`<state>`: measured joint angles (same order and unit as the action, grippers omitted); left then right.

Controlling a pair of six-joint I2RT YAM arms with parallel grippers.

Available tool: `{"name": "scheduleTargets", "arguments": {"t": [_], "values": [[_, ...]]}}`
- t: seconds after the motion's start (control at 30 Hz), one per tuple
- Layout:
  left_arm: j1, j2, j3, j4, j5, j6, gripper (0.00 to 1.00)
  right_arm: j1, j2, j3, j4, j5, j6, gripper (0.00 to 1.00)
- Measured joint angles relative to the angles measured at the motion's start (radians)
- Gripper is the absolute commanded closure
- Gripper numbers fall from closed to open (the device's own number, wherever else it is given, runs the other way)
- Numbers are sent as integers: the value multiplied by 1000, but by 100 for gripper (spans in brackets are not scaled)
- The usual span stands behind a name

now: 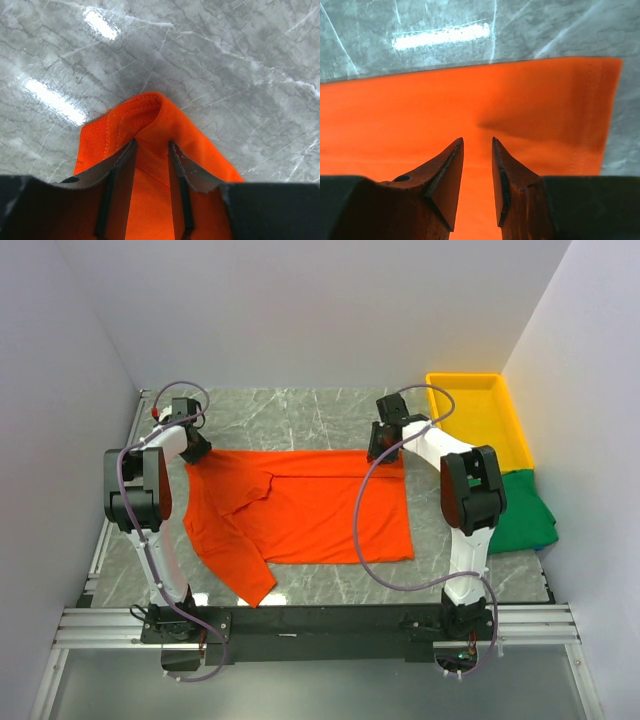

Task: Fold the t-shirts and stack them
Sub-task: Move the tshirt to the center of the board

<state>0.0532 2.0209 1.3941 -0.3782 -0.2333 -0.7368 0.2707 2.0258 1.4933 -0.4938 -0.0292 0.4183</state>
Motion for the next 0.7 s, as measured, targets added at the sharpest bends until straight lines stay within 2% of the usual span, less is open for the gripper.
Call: {"name": "scheduleTargets", "arguments": {"t": [0.33, 0.7], "values": [[1, 0, 0, 1, 1, 0, 62, 8, 100, 81, -16, 22, 38, 65], [18, 27, 41, -5, 18, -10, 62, 5, 232, 290, -85, 29, 44, 66]]}}
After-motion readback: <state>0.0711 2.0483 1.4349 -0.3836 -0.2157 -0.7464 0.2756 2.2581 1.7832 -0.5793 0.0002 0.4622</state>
